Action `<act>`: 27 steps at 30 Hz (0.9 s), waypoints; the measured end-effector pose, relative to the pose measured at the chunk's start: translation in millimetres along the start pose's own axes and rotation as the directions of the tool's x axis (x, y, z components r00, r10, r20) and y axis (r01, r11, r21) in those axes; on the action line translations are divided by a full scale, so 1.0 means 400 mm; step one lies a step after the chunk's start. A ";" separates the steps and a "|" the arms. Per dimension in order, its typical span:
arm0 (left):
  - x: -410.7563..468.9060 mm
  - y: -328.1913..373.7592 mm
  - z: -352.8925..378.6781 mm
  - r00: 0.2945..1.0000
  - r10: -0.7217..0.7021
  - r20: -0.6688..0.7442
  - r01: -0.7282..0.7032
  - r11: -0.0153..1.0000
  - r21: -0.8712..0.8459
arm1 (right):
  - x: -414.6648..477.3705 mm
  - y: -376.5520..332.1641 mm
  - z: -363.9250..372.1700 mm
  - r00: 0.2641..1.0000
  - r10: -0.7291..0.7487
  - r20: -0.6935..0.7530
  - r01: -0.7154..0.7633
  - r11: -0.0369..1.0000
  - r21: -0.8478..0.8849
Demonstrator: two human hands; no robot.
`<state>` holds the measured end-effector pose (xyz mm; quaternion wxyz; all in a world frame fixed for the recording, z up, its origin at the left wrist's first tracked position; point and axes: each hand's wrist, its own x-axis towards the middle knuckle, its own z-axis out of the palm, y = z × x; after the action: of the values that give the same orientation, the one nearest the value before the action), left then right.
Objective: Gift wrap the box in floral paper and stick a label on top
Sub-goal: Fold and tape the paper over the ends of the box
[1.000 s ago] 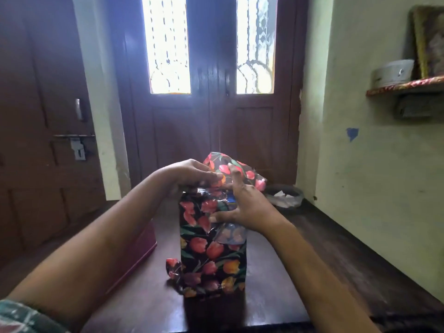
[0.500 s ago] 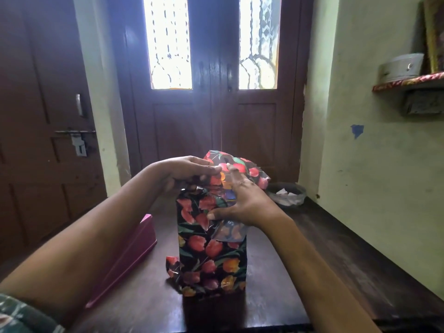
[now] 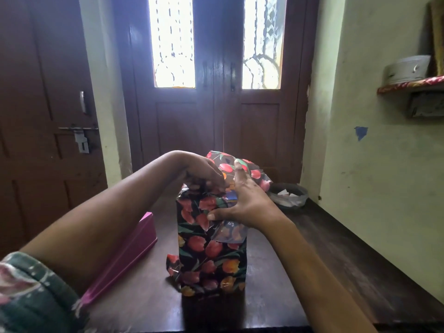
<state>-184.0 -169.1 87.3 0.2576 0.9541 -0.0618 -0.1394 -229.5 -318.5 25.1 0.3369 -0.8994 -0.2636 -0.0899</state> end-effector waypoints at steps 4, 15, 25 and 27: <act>0.013 0.008 0.001 0.999 -0.049 -0.016 0.050 0.998 0.039 | 0.001 0.004 -0.001 1.000 0.003 -0.004 -0.003 1.000 0.005; 0.032 0.007 -0.002 0.987 -0.133 -0.093 0.148 0.971 0.189 | 0.000 0.002 0.007 1.000 0.007 -0.010 -0.007 1.000 -0.006; 0.015 0.048 -0.004 0.948 -0.236 -0.212 0.314 0.792 0.524 | -0.002 0.002 0.007 1.000 0.016 -0.016 -0.016 1.000 -0.010; 0.015 0.022 -0.003 0.940 -0.310 -0.141 0.340 0.825 0.452 | -0.005 0.002 0.006 1.000 0.014 -0.014 -0.015 0.999 -0.030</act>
<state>-178.3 -177.1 91.2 -0.0071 0.9881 0.0776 -0.1329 -230.6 -318.3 22.3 0.3257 -0.9057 -0.2532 -0.0978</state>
